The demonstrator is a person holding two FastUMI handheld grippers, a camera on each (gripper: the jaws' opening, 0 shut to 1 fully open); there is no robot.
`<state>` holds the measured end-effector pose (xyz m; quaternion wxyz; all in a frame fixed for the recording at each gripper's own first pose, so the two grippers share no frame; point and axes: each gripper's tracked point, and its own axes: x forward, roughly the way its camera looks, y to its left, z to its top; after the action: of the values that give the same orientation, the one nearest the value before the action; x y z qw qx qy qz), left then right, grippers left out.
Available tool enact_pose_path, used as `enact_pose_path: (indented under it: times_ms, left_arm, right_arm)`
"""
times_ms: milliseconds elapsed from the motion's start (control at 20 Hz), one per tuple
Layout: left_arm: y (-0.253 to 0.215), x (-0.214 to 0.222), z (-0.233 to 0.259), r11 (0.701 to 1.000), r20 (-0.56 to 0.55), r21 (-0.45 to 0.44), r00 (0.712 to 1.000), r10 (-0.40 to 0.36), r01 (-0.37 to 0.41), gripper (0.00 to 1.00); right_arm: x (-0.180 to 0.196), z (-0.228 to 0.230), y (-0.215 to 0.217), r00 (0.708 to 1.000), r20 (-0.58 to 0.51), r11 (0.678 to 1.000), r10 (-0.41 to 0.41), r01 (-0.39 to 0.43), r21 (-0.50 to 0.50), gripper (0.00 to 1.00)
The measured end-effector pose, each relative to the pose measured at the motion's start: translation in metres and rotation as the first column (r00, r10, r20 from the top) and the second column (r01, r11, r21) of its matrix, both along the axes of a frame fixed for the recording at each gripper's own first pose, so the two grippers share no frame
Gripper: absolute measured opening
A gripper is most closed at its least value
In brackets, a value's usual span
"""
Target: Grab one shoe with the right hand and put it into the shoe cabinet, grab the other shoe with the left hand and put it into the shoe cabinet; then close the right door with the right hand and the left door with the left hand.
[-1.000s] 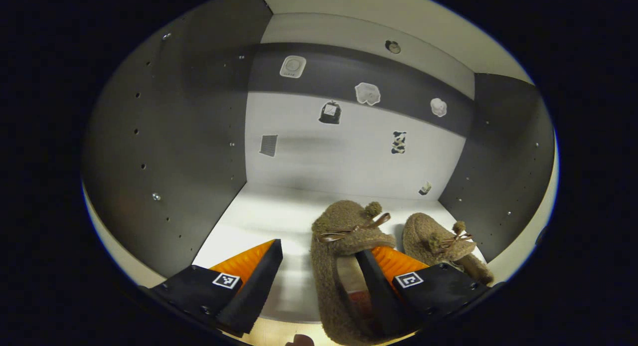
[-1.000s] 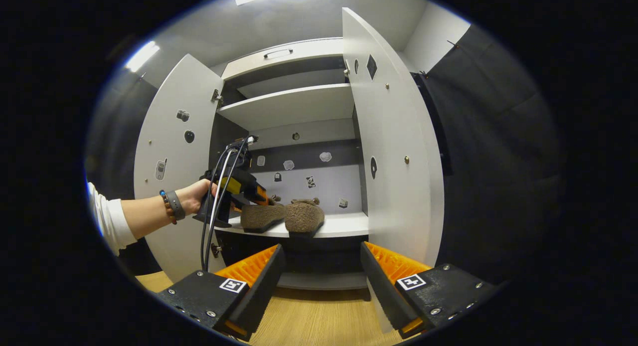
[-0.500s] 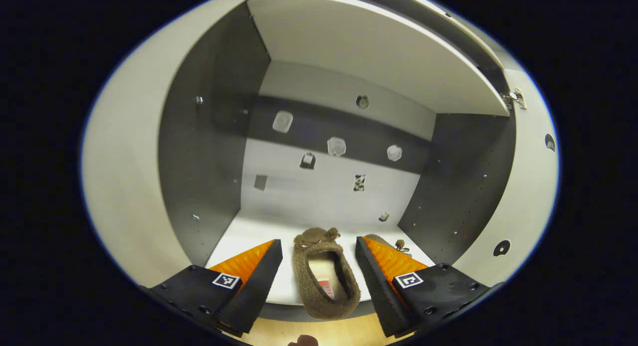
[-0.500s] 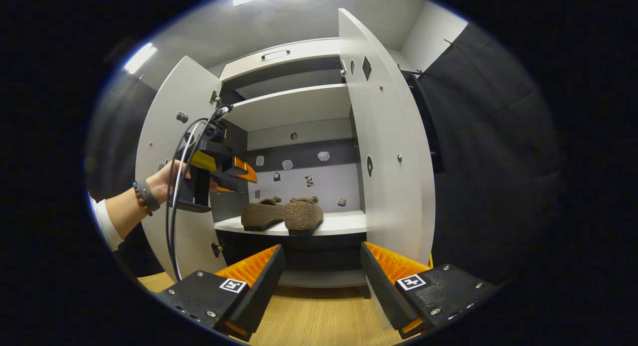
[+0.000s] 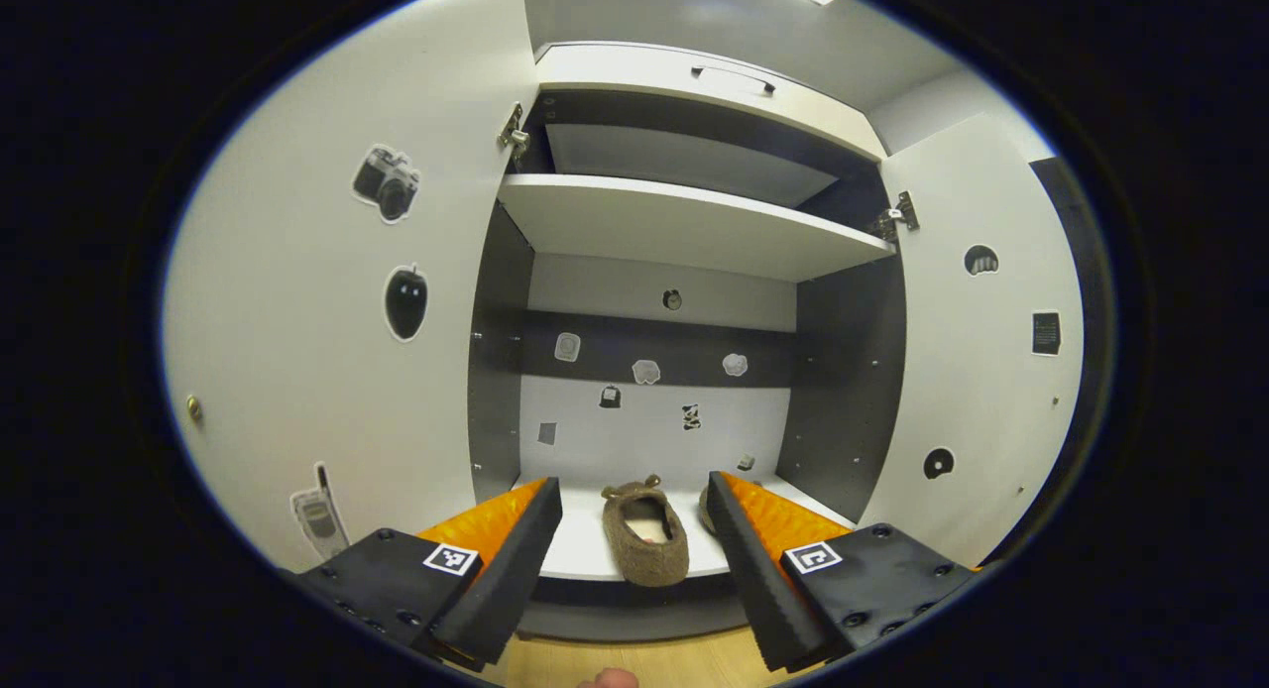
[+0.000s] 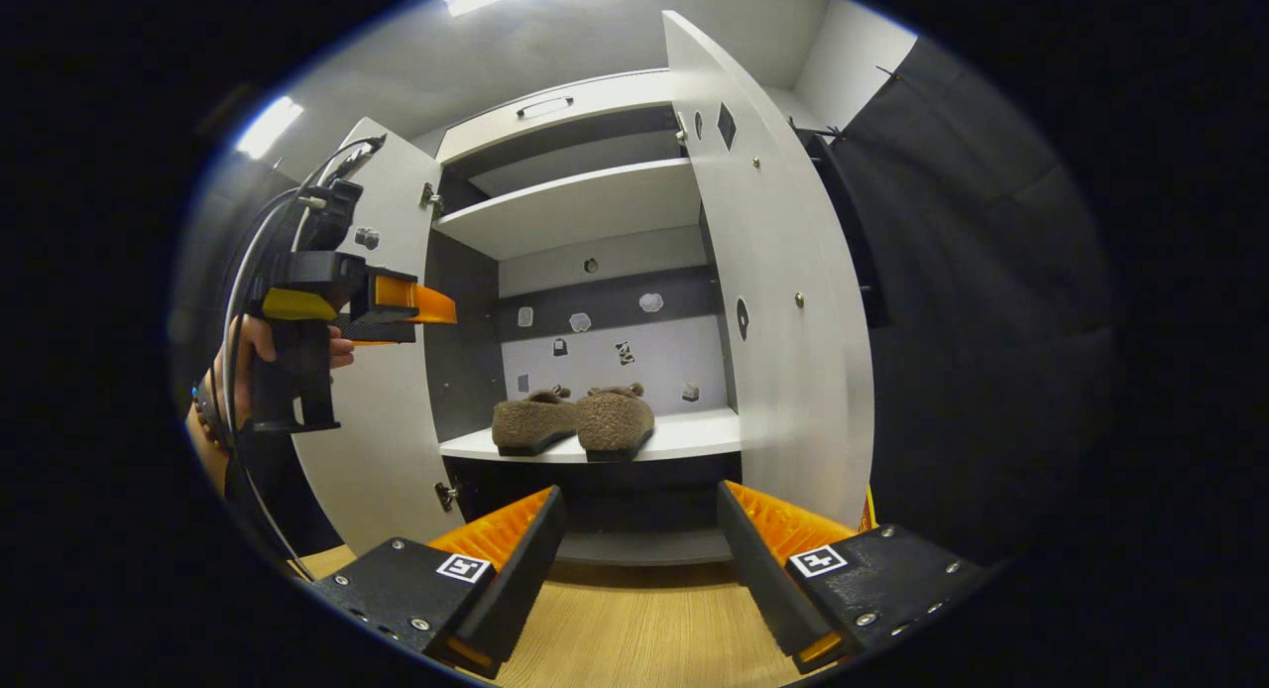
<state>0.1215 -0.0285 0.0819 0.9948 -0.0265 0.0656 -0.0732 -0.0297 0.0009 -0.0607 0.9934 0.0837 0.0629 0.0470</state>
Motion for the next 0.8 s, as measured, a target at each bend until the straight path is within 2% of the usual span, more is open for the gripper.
enact_pose_path:
  times_ms: [300, 400, 450, 550, 600, 650, 750, 800]
  left_arm:
    - [0.014, -0.068, -0.030, 0.998, 0.070, -0.017, 0.996, 0.058, -0.057, 0.96]
    - [0.010, -0.092, -0.053, 0.998, 0.047, -0.031, 0.997, 0.061, -0.059, 0.94]
    - [0.013, -0.103, -0.064, 0.997, 0.031, -0.028, 0.997, 0.077, -0.076, 0.96]
    - [0.020, -0.116, -0.081, 0.993, 0.021, -0.018, 0.993, 0.118, -0.117, 0.97]
    - [0.024, -0.123, -0.084, 0.992, 0.036, -0.013, 0.991, 0.129, -0.129, 0.94]
    - [0.025, -0.128, -0.086, 0.991, 0.055, -0.006, 0.989, 0.136, -0.136, 0.97]
    - [0.028, -0.136, -0.090, 0.990, 0.078, 0.035, 0.988, 0.136, -0.139, 0.94]
    - [0.030, -0.138, -0.093, 0.987, 0.074, 0.069, 0.987, 0.140, -0.145, 0.96]
  right_arm:
    - [-0.008, -0.010, 0.013, 0.999, -0.018, 0.999, 0.032, -0.032, 0.009, 0.94]
    - [-0.008, -0.010, 0.016, 0.999, -0.014, 0.999, 0.039, -0.039, 0.012, 0.94]
    - [-0.009, -0.013, 0.017, 0.999, -0.017, 0.999, 0.041, -0.041, 0.013, 0.94]
    - [-0.010, -0.016, 0.021, 0.998, -0.029, 0.998, 0.053, -0.052, 0.018, 0.94]
    - [-0.010, -0.017, 0.023, 0.998, -0.030, 0.998, 0.058, -0.057, 0.022, 0.94]
    - [-0.011, -0.015, 0.024, 0.998, -0.031, 0.998, 0.063, -0.062, 0.025, 0.94]
    - [-0.008, -0.006, 0.023, 0.998, -0.020, 0.997, 0.068, -0.067, 0.026, 0.94]
    - [-0.007, 0.000, 0.023, 0.997, -0.017, 0.997, 0.075, -0.074, 0.030, 0.94]
